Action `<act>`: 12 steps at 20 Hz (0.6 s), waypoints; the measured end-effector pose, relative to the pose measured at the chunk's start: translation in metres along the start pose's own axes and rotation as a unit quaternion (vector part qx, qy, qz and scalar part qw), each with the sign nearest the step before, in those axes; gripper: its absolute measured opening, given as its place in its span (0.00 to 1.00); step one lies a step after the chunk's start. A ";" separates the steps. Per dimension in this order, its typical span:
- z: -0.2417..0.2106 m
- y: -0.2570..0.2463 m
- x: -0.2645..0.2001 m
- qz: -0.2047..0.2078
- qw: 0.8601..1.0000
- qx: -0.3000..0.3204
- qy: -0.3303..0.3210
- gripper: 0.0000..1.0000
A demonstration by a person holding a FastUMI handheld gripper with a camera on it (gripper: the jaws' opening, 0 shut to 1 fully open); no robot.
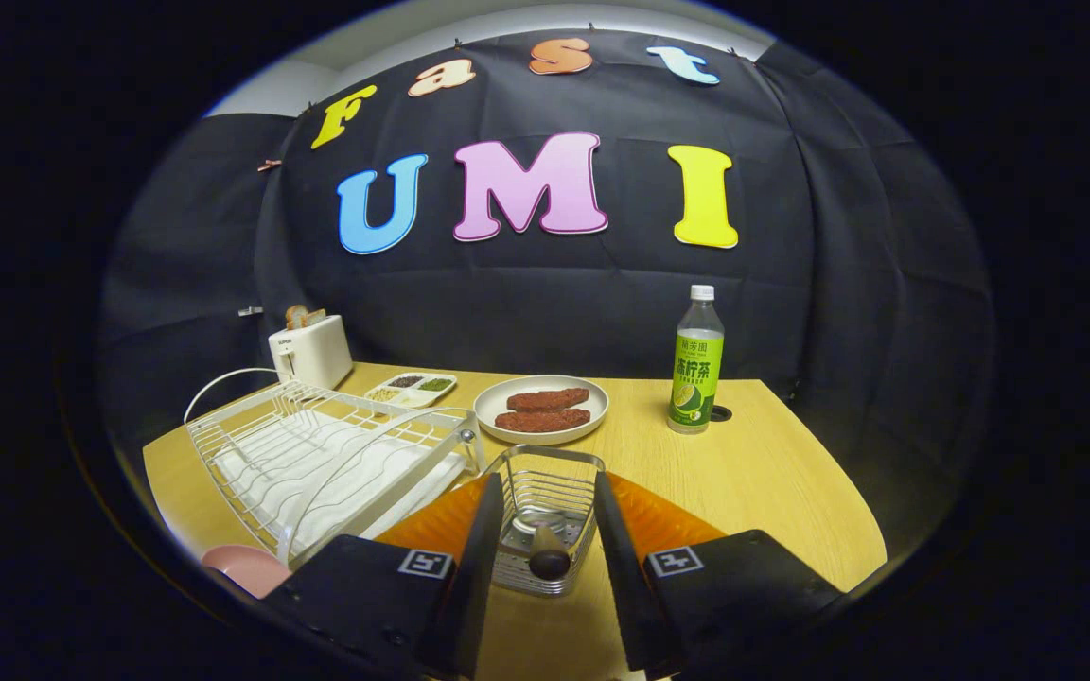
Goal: Take the plate from the dish rack, then take the spoon from the basket and place it into the plate.
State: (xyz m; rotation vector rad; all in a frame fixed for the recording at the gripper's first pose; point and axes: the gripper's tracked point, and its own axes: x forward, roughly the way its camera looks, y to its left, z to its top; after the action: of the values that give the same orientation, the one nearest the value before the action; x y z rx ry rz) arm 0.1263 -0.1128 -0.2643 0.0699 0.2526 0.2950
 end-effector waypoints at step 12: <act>-0.004 0.012 -0.001 -0.002 0.999 -0.047 -0.006 0.18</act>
State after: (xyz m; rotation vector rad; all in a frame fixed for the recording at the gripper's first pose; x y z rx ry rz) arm 0.1214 -0.1018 -0.2667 -0.0224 0.2259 0.3021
